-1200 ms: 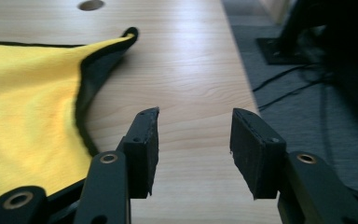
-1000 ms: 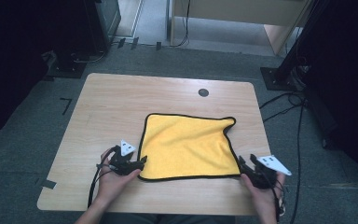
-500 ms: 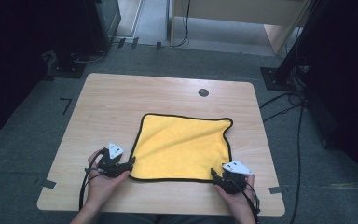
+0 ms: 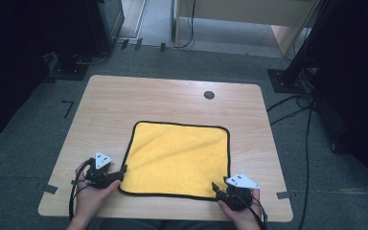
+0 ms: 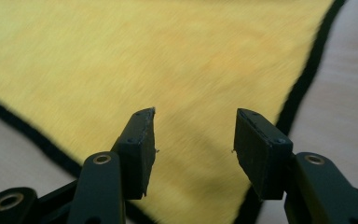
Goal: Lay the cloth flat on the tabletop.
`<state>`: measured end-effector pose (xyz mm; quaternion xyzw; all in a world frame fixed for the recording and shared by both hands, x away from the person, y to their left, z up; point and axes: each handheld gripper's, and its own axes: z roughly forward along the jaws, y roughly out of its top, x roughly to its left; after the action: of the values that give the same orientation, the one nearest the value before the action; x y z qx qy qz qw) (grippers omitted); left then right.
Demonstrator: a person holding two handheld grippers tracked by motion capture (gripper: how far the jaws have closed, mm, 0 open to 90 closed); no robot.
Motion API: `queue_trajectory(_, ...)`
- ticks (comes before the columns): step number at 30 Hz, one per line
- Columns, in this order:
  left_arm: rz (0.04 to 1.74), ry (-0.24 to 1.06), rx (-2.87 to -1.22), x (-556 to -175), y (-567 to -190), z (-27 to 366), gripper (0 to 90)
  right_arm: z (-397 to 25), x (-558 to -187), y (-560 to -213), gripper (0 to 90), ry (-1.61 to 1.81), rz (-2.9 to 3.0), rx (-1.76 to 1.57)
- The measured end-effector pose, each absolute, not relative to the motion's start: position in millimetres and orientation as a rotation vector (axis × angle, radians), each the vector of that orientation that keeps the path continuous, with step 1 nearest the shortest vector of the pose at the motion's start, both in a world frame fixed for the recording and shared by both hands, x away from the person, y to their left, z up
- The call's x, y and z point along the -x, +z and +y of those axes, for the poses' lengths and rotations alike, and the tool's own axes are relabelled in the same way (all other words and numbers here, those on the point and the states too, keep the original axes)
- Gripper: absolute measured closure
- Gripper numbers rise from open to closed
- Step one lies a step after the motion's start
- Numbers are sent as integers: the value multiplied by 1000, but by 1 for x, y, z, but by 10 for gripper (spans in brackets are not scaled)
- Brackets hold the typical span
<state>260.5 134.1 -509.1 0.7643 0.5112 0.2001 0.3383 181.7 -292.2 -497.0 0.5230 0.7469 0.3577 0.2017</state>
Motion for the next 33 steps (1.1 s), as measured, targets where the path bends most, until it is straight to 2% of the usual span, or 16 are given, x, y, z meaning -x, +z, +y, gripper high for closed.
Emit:
queue_trajectory(3, 1336, 528, -1947, -281, -502, 131, 316, -302, -199, -486, 501, 987, 2011, -1464)
queue_trajectory(4, 1353, 520, -1911, -302, -497, 128, 316, -306, -207, -483, 507, 989, 1983, -1474)
queue_trajectory(7, 1392, 521, -1859, -329, -494, 124, 325, -315, -229, -476, 533, 985, 1925, -1486)
queue_trajectory(8, 1409, 531, -1840, -339, -494, 122, 350, -324, -255, -475, 585, 966, 1872, -1509)
queue_trajectory(9, 1415, 548, -1826, -350, -494, 120, 350, -324, -255, -475, 585, 966, 1872, -1509)
queue_trajectory(11, 1433, 558, -1819, -372, -495, 118, 452, -334, -283, -480, 621, 958, 1842, -1548)
queue_trajectory(13, 1416, 546, -1821, -390, -497, 114, 484, -342, -310, -488, 638, 956, 1824, -1634)
queue_trajectory(15, 1390, 522, -1869, -401, -498, 108, 480, -345, -329, -493, 646, 970, 1812, -1656)
queue_trajectory(18, 1363, 498, -1958, -412, -502, 98, 421, -346, -350, -500, 623, 976, 1842, -1654)
queue_trajectory(20, 1405, 553, -2002, -417, -508, 92, 421, -347, -362, -505, 592, 979, 1853, -1660)
queue_trajectory(23, 1429, 576, -1984, -421, -511, 89, 430, -347, -371, -509, 597, 1010, 1889, -1660)
queue_trajectory(24, 1419, 576, -1985, -421, -511, 87, 450, -346, -373, -510, 608, 1013, 1907, -1660)
queue_trajectory(27, 1310, 539, -2041, -419, -510, 81, 752, -342, -376, -515, 747, 976, 1958, -1651)
queue_trajectory(28, 1303, 526, -2045, -420, -510, 81, 808, -340, -376, -516, 846, 961, 1980, -1606)
queue_trajectory(30, 1322, 499, -2041, -425, -508, 86, 861, -338, -378, -514, 869, 941, 2028, -1567)
queue_trajectory(33, 1381, 488, -1999, -434, -508, 97, 874, -338, -385, -511, 874, 916, 2021, -1524)
